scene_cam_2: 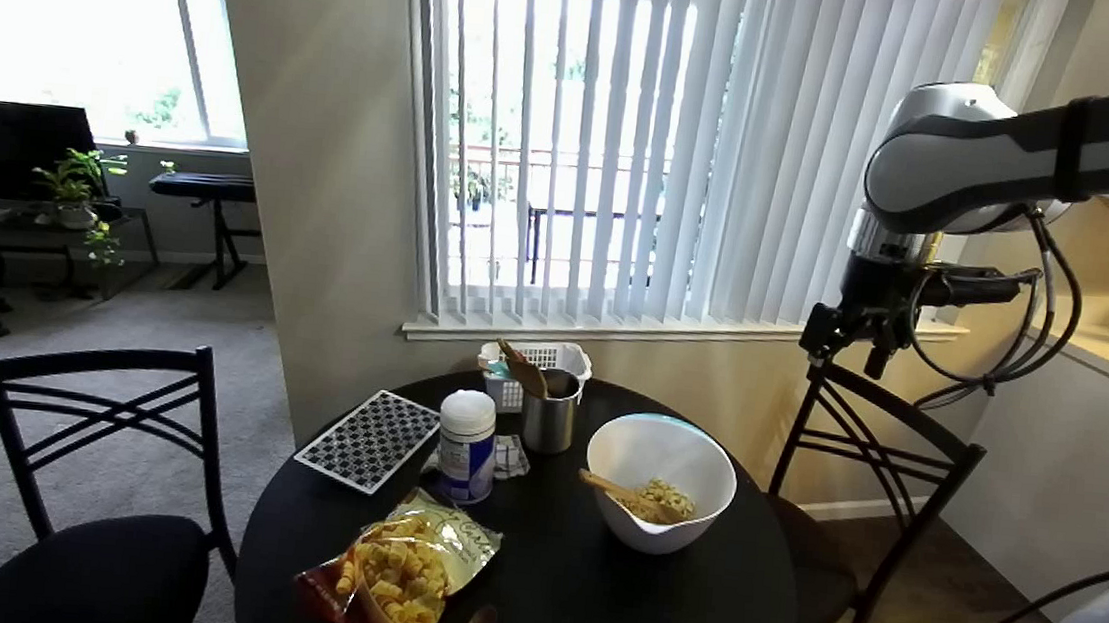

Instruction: Use the wooden spoon to stir the contents in the white bowl.

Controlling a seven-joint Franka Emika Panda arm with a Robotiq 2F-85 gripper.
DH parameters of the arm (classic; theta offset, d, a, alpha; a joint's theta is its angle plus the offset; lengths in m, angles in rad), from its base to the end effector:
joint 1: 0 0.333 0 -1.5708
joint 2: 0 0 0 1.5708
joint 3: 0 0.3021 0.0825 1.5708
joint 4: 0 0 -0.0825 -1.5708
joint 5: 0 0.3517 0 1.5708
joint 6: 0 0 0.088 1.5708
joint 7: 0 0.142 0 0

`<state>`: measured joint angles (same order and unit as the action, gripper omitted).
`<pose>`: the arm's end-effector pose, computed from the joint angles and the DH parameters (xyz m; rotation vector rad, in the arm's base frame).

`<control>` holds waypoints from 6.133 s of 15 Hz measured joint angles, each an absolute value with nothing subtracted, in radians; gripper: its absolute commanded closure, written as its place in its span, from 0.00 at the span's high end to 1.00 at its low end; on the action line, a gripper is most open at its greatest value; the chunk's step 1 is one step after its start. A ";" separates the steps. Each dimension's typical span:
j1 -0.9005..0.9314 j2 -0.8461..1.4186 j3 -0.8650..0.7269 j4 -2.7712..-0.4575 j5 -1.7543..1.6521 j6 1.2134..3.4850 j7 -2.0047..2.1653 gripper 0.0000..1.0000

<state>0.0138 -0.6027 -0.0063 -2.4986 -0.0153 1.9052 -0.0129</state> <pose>0.3457 0.0009 0.4533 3.1304 0.0414 0.0145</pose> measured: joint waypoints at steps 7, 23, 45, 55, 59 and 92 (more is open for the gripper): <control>0.014 -0.603 -0.006 -2.499 -0.015 1.905 -0.013 1.00; 0.113 -0.088 0.215 -2.188 -0.238 2.186 0.155 1.00; 0.242 0.184 0.219 -2.017 -0.284 2.155 0.282 1.00; 0.472 0.498 0.150 -1.735 -0.453 1.988 0.571 1.00; 0.502 0.611 0.083 -1.679 -0.521 1.987 0.632 1.00; 0.644 0.947 -0.028 -1.272 -0.535 1.691 0.931 1.00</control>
